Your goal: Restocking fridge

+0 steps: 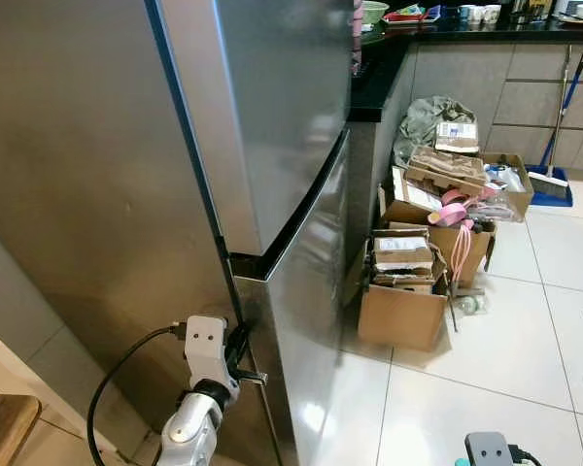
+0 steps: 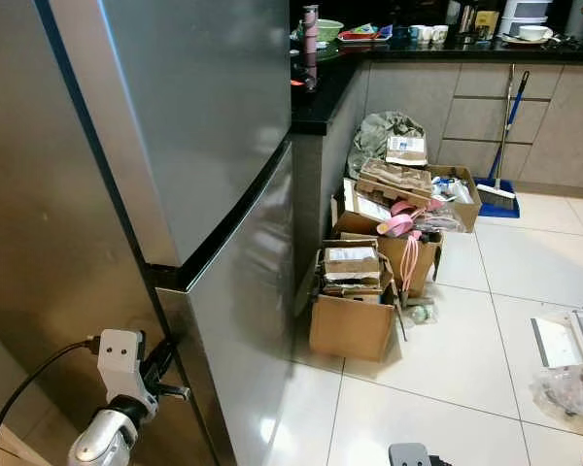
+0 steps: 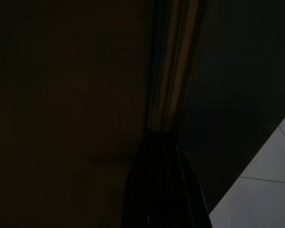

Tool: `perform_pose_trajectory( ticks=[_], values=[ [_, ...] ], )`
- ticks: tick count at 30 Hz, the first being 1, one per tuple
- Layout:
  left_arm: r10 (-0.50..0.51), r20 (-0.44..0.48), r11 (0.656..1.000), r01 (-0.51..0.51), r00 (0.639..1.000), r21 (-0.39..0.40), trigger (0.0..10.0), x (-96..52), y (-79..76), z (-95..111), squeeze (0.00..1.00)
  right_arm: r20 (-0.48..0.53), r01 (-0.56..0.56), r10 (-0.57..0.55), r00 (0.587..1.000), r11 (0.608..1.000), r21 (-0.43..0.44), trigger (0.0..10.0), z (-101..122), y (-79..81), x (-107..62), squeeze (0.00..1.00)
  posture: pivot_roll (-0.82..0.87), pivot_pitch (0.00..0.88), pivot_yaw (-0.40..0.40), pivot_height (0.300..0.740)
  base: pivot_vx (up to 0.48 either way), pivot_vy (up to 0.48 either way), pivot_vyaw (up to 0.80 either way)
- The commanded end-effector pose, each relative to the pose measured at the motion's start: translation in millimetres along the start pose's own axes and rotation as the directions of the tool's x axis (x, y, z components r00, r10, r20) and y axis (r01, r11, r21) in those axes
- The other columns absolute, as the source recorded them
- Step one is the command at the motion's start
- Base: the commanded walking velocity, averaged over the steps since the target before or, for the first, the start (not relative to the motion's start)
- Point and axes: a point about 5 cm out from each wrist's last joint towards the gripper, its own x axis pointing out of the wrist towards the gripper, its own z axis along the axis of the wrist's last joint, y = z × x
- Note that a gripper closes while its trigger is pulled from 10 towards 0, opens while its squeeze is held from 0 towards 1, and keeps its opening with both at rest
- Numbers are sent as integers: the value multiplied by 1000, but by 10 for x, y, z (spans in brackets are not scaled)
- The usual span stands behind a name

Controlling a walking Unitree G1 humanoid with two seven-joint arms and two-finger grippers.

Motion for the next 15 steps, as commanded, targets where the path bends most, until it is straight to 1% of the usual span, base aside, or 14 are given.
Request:
perform_pose_trajectory(
  ticks=[1, 2, 3, 4, 5, 6, 7, 10, 14, 15],
  values=[
    [-79, -51, 997, 80, 996, 15, 10000, 31, -62, -64, 0, -9, -5, 5, 1000, 1000, 4, 10000, -13, 25, 2, 0, -77, 120, 50, 740, 0, 0, 0],
    [-79, -51, 997, 80, 996, 15, 10000, 31, -62, -64, 0, -9, -5, 5, 1000, 1000, 4, 10000, -13, 25, 2, 0, -77, 120, 50, 740, 0, 0, 0],
    [-90, -52, 996, 91, 995, 15, 10000, 66, -40, -47, 0, -8, -5, 5, 1000, 1000, 7, 10000, -6, 26, 7, 0, -75, 121, 49, 740, 0, 0, 0],
    [-94, -53, 995, 95, 994, 14, 10000, 78, -34, -42, 271, -7, -4, 4, 1000, 1000, 7, 10000, -4, 26, 8, 0, -75, 121, 49, 740, 0, 0, 0],
    [-102, -58, 994, 103, 993, 21, 10000, 100, -29, -34, 843, -8, -5, 5, 1000, 1000, 7, 10000, -5, 29, 8, 0, -73, 122, 48, 740, 0, 0, 0],
    [-102, -58, 994, 103, 993, 21, 10000, 100, -29, -34, 843, -8, -5, 5, 1000, 1000, 7, 10000, -5, 29, 8, 0, -73, 122, 48, 740, 0, 0, 0],
    [-110, -61, 994, 111, 992, 22, 10000, 118, -27, -28, 1000, -9, -5, 6, 1000, 1000, 7, 10000, -6, 31, 9, 0, -73, 123, 48, 740, 0, 0, 0],
    [-125, -65, 991, 127, 990, 35, 10000, 156, -33, -10, 1000, -9, -6, 6, 1000, 1000, 7, 10000, -6, 34, 10, 0, -74, 123, 49, 740, 0, 0, 0],
    [-139, -66, 990, 141, 988, 27, 10000, 212, -60, 15, 1000, -9, -4, 4, 1000, 1000, 9, 10000, -7, 33, 9, 0, -80, 125, 56, 740, 0, 0, 0],
    [-165, -71, 986, 167, 984, 24, 10000, 260, -111, 28, 1000, -8, -1, 1, 1000, 1000, 12, 10000, -13, 29, 4, 0, -80, 127, 57, 740, 0, 0, 0]
  ],
)
